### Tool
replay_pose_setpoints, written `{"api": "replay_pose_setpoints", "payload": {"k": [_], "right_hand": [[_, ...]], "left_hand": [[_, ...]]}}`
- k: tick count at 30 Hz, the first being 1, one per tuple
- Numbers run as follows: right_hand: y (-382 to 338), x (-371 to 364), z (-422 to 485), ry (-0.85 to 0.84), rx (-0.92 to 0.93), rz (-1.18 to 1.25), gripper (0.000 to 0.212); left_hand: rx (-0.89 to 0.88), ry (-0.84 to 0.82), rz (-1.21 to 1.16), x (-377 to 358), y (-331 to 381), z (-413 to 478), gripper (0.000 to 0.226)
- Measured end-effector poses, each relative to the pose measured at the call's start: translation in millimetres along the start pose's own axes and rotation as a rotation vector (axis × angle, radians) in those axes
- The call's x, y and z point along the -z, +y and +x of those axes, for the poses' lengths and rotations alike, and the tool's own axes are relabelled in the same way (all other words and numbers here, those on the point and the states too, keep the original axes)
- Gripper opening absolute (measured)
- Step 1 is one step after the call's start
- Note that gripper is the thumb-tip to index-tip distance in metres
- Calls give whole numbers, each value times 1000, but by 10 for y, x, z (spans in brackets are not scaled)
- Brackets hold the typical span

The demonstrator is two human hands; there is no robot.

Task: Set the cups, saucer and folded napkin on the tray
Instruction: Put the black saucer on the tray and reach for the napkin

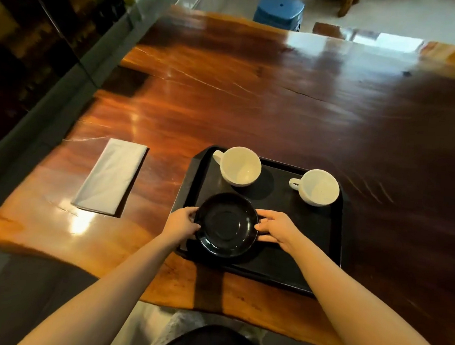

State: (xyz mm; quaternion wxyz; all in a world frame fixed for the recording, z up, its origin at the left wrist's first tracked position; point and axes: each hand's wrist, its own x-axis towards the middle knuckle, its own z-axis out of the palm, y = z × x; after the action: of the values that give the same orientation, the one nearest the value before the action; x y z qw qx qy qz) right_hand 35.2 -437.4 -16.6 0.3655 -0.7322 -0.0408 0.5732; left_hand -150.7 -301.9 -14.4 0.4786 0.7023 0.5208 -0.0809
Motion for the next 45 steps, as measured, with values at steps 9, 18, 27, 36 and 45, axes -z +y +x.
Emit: {"api": "replay_pose_setpoints", "payload": {"k": [9,18,27,36,45], "right_hand": [[40,-117,47,57,-29,28,51],[23,-164,14,115,-49,-37,38],[-506,-54,-178,-46,-50,-633,49],[-1301,-119,-351,-345,-120,-1019,43],[-1784,-910,-384,-441,217,-1241,36]], "left_hand": [[-77,-7,91,85,-64,125,47],[-50,-164,160,242,49,204,37],[-235,-201,494,587,367,201,32],[-127,-226,564,1022,481,-73,34],[-6,2,444,1523,-96,-326,30]]}}
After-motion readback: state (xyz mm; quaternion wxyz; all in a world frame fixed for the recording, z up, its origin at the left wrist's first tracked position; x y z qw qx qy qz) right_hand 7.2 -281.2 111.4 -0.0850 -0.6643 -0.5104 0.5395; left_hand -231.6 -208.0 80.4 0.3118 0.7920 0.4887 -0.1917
